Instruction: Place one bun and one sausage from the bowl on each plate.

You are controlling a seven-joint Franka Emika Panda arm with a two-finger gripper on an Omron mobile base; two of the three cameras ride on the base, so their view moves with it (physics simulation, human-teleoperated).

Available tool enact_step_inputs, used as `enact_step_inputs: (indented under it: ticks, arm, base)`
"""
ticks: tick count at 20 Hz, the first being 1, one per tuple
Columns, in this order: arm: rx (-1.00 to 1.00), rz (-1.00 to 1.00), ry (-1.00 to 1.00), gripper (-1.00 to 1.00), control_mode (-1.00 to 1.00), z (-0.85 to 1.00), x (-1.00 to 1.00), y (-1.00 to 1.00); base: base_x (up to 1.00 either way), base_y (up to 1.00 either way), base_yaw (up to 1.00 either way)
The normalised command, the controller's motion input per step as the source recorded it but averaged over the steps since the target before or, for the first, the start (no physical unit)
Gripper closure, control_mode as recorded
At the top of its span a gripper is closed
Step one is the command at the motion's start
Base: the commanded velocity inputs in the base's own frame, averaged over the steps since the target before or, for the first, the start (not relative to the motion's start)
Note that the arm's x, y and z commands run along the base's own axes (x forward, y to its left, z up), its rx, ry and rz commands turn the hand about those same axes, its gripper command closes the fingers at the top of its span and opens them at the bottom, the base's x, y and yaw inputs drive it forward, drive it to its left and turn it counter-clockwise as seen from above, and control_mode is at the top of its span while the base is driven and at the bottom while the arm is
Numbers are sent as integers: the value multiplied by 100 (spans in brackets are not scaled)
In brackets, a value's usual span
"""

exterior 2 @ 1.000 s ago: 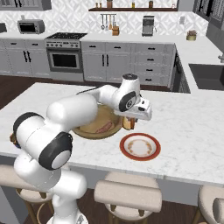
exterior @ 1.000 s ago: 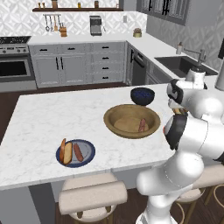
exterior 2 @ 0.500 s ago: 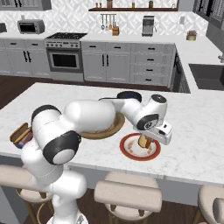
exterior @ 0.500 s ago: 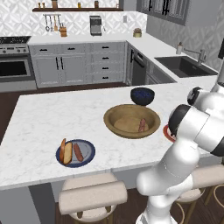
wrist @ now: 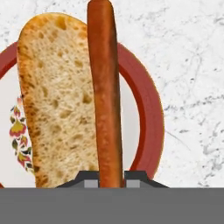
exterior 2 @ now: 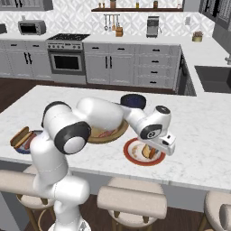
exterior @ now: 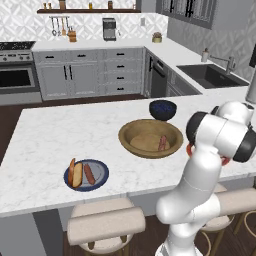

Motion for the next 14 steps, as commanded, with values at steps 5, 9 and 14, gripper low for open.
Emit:
enact_step_inputs:
  ticks: [5, 9, 14]
  arm:
    - [2, 0, 0, 100, -100, -38, 4, 0]
    - [0, 0, 0, -100, -100, -21, 10, 0]
    - [0, 0, 0, -100, -100, 0, 3, 0]
  base:
    - [0, 0, 0]
    - [0, 0, 0]
    - [0, 0, 0]
